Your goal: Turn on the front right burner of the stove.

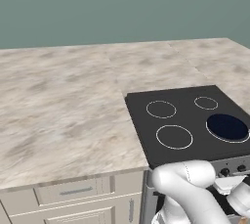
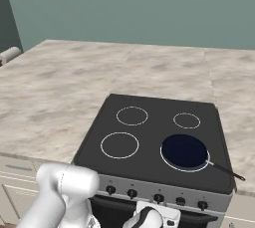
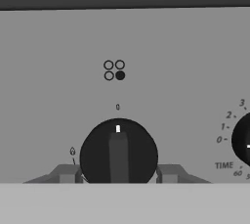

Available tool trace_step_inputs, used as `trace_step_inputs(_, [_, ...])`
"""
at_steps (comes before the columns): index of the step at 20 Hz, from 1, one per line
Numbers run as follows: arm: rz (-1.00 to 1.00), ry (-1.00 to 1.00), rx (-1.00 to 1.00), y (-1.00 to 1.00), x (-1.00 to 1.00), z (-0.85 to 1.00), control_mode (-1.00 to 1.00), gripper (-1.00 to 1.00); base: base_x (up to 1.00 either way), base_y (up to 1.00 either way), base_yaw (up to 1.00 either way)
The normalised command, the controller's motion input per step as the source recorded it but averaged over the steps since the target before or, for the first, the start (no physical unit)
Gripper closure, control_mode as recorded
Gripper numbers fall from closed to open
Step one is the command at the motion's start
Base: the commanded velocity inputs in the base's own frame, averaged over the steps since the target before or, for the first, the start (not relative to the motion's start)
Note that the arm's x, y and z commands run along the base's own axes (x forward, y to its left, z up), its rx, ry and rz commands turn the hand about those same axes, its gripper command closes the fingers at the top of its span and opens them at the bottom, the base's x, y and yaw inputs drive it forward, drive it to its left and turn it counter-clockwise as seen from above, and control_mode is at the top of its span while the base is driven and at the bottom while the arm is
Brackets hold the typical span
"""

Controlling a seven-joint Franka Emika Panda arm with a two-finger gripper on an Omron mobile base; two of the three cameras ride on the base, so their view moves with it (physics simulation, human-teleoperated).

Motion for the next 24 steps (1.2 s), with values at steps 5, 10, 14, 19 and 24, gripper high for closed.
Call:
trace_step_inputs(5, [0.00,0.00,0.00,0.00,0.00,0.00,-1.00,1.00,0.00,0.00,0.00])
trace_step_inputs(10, [0.03,0.02,-0.11,0.00,0.00,0.00,-1.00,1.00,0.00,0.00,0.00])
trace_step_inputs(14, [0.01,0.02,-0.21,0.00,0.00,0.00,-1.00,1.00,0.00,0.00,0.00])
trace_step_inputs(19, [0.00,0.06,-0.25,0.00,0.00,0.01,-1.00,1.00,0.00,0.00,0.00])
trace_step_inputs(24, [0.00,0.10,-0.25,0.00,0.00,0.00,-1.00,1.00,0.00,0.00,0.00])
